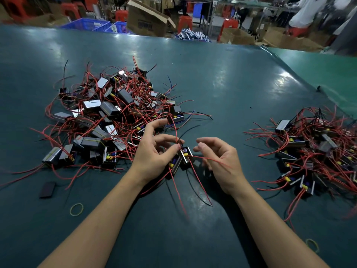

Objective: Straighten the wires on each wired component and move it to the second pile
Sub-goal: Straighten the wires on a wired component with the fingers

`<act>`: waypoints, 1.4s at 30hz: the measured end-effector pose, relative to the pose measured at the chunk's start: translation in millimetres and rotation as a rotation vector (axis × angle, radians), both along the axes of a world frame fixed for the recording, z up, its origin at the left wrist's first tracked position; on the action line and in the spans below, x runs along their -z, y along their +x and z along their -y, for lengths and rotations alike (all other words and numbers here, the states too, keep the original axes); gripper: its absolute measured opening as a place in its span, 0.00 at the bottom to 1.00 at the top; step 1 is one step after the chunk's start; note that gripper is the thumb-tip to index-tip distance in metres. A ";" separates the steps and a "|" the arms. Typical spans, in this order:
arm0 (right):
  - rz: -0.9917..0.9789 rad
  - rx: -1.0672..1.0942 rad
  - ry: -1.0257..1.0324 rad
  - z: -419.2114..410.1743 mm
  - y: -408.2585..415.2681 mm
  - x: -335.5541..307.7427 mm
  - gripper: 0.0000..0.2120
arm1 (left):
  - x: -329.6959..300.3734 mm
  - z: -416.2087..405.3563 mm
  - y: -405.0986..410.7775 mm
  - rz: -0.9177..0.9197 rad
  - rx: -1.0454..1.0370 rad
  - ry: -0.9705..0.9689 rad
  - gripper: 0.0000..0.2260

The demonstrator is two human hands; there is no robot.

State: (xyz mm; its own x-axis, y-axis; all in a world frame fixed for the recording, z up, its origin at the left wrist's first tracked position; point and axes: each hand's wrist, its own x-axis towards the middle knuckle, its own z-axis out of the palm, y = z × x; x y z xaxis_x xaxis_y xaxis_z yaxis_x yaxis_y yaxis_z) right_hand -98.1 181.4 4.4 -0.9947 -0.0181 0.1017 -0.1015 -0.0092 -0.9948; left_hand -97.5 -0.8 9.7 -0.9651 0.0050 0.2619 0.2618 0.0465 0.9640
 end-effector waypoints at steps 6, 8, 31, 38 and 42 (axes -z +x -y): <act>0.110 -0.144 0.026 -1.4 -6.1 -7.7 0.15 | -1.4 1.2 0.0 0.049 0.044 0.017 0.20; 0.153 -0.199 0.008 -4.4 -13.1 -15.5 0.16 | -1.6 1.1 0.0 0.074 0.051 -0.005 0.13; 0.109 -0.131 -0.157 17.5 -26.3 -7.0 0.05 | 3.6 5.3 -7.9 0.070 -0.131 0.034 0.06; 0.105 -0.147 -0.109 18.2 -24.1 -7.5 0.04 | 7.6 7.0 -11.4 -0.038 -0.199 -0.192 0.03; 0.161 -0.146 -0.178 19.0 -25.3 -6.9 0.08 | 8.3 5.9 -10.0 -0.082 -0.238 -0.156 0.05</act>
State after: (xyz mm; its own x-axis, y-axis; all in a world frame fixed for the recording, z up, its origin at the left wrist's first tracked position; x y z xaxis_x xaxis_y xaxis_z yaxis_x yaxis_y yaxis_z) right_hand -123.4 162.5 11.3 -0.9864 -0.1587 -0.0426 0.0725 -0.1883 -0.9794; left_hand -107.5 -6.7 1.4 -0.9195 -0.1726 0.3531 0.3026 0.2623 0.9163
